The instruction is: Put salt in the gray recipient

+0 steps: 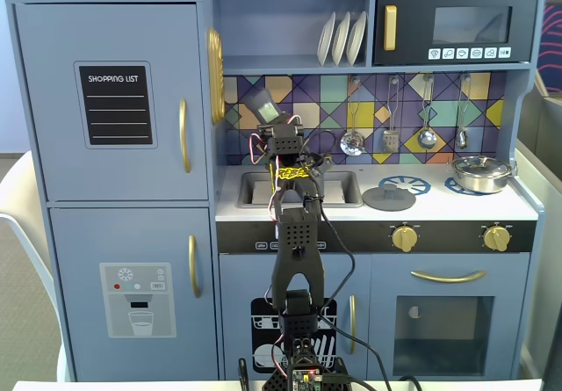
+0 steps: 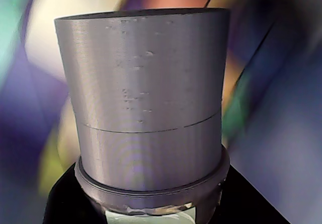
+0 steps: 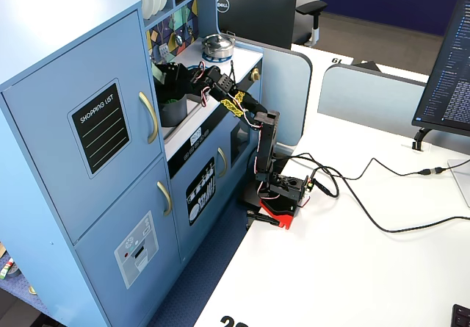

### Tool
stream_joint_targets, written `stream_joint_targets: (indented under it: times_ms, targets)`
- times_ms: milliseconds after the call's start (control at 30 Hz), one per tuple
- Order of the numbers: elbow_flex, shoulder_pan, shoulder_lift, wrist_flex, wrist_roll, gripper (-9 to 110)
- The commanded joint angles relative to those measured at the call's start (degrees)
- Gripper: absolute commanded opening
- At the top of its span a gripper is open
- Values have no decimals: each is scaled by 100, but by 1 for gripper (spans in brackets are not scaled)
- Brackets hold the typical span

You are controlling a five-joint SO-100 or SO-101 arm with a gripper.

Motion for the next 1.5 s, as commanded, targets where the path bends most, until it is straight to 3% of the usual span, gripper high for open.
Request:
stream_joint_targets:
  times_ms: [0, 167, 333, 500, 700, 800, 900, 1167, 1367, 1467]
  targets:
    - [-44, -26, 325, -562, 18, 0]
    - [149, -158, 448, -2171, -422, 0]
    - [-993, -88, -132, -976, 18, 0]
    - [-993, 26, -167, 246, 299, 0]
    - [-738, -9, 26, -809, -457, 0]
    - [-1028, -44, -9, -1406, -1740, 0]
    - [-1134, 176, 0, -1248, -3243, 0]
    - [-1204, 2232, 70, -88, -7752, 0]
    - [-1169, 4184, -237, -1485, -12208, 0]
    - [-861, 4755, -387, -2294, -13843, 0]
